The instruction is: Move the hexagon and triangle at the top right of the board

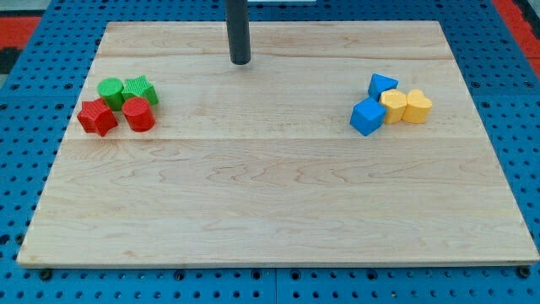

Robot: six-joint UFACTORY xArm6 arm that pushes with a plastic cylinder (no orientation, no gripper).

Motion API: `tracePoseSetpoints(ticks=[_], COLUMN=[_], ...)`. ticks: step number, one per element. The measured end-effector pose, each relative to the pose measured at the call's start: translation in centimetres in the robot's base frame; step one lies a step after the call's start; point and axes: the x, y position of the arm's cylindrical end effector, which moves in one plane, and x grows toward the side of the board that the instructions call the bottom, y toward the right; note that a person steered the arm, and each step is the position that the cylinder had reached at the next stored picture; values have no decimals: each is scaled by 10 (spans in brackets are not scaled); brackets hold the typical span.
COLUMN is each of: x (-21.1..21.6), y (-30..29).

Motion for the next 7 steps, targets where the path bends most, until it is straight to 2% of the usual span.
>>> tracePoseSetpoints(ticks=[2, 3, 4, 5, 6, 7], x=[-7, -50, -55, -44, 56, 141], y=[1, 23, 116, 235, 286, 278])
